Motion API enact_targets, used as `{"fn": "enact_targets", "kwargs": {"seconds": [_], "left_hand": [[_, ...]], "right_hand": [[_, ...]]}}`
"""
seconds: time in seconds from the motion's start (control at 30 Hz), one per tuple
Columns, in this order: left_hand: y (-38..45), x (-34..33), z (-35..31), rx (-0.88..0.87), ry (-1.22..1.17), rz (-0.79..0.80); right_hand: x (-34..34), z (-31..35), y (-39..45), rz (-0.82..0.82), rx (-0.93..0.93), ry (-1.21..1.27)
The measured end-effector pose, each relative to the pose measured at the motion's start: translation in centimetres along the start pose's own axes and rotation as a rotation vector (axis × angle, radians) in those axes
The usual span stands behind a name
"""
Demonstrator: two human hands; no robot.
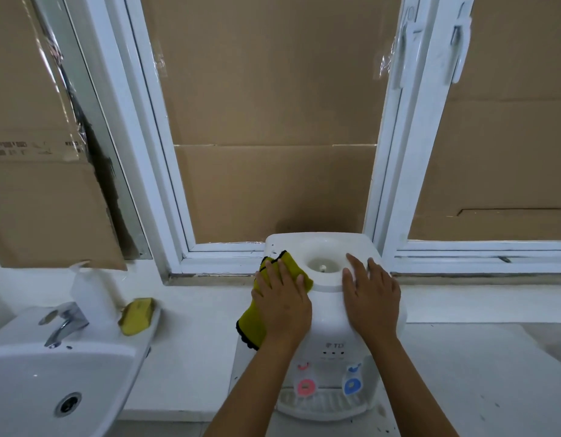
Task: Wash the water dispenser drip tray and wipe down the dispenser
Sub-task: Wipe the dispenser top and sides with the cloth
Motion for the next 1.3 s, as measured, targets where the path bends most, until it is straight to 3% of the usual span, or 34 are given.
{"fn": "enact_targets", "kwargs": {"seconds": [0.23, 0.37, 0.47, 0.63, 0.7, 0.77, 0.87, 1.0, 1.2, 1.3], "left_hand": [[4.6, -0.3, 0.6, -0.301, -0.069, -0.028], [7.2, -1.9, 0.5, -0.445, 0.031, 0.119], [8.3, -0.4, -0.1, -0.539, 0.167, -0.089], [10.0, -0.3, -1.2, -0.722, 0.163, -0.128], [11.0, -0.1, -1.3, -0.733, 0.126, -0.125], [12.5, -1.1, -1.4, -0.734, 0.122, -0.026], [13.5, -0.7, -2.6, -0.788, 0.082, -0.068], [16.0, -1.4, -3.0, -0.614, -0.114, 0.177], [18.3, -1.8, -2.5, -0.475, -0.326, 0.287], [18.6, -2.4, -2.1, -0.419, -0.308, 0.281]], "right_hand": [[0.2, 0.2, -0.2, -0.005, 0.001, 0.01], [0.4, 0.5, -0.3, -0.012, 0.007, 0.012], [0.4, 0.5, -0.2, -0.018, 0.006, 0.016], [0.3, 0.5, -0.2, -0.027, -0.01, 0.013], [0.2, 0.6, -0.1, -0.025, -0.013, 0.013], [0.2, 0.5, 0.0, -0.019, -0.022, 0.013], [0.2, 0.3, 0.0, -0.016, -0.03, 0.003], [0.2, 0.6, -0.1, -0.014, -0.034, -0.001], [0.3, 0.2, 0.0, -0.008, -0.024, -0.01], [0.3, 0.1, 0.1, -0.003, -0.024, -0.012]]}}
Point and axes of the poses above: each hand's wrist, its own y-axis towards the middle knuckle, its own x-axis out of the back of the hand, z = x × y, the point moved 8 cm from there along y, towards the middle knuckle, and after that the axes turned 14 degrees about y, right-handed, at the moved point
